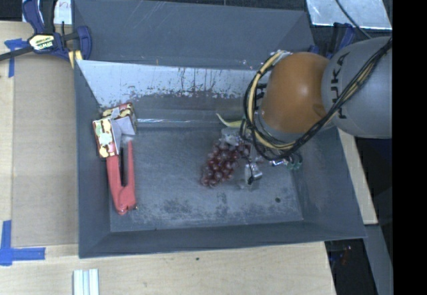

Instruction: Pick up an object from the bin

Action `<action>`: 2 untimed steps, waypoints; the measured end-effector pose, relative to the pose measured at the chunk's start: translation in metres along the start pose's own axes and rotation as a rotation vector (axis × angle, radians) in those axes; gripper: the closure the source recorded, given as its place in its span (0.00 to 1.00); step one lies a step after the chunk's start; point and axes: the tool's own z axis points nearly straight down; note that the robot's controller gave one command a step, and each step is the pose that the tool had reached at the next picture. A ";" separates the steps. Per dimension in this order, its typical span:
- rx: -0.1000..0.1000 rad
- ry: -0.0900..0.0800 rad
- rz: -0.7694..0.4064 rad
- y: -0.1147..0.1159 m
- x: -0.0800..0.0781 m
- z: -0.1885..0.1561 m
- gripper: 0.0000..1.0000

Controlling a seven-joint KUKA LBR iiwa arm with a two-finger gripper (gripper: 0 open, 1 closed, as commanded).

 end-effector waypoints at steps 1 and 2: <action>-0.003 0.009 0.023 0.004 0.007 -0.013 0.00; 0.002 -0.005 0.037 -0.026 -0.013 -0.029 0.00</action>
Offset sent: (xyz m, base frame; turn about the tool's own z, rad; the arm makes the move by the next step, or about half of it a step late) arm 0.0275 -0.0268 0.0196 0.0389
